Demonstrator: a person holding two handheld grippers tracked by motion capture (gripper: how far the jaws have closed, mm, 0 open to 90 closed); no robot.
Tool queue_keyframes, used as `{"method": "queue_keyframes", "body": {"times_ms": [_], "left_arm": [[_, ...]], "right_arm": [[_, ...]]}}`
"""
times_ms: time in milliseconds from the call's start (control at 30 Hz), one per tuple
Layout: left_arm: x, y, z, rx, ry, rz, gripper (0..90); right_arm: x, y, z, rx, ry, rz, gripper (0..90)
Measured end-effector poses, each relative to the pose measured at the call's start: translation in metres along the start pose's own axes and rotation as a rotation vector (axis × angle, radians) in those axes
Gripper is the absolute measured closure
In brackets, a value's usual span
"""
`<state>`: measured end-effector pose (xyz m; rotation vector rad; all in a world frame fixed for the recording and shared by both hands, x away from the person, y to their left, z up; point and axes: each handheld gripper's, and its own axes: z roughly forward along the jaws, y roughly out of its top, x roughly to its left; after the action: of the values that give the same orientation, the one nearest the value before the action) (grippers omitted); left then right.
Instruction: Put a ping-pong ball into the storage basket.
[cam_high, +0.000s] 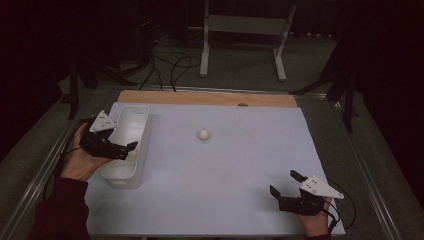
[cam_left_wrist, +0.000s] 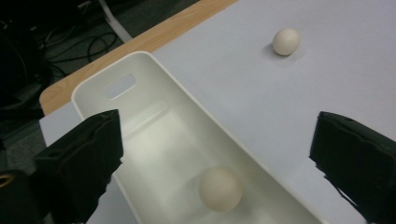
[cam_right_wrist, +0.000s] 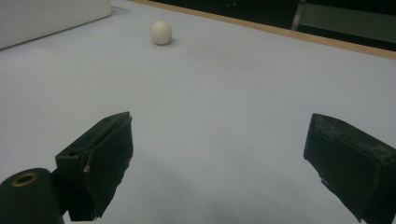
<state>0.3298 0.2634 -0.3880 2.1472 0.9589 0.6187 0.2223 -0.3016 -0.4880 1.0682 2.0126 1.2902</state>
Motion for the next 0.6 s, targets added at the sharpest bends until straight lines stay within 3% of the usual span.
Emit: {"method": "queue_keyframes", "body": {"times_ms": [600], "left_arm": [[-0.0045, 0.0068, -0.0005, -0.039, -0.024, -0.010, 0.0]], "right_arm": [[-0.0008, 0.0002, -0.0011, -0.005, -0.005, 0.000, 8.0]]}}
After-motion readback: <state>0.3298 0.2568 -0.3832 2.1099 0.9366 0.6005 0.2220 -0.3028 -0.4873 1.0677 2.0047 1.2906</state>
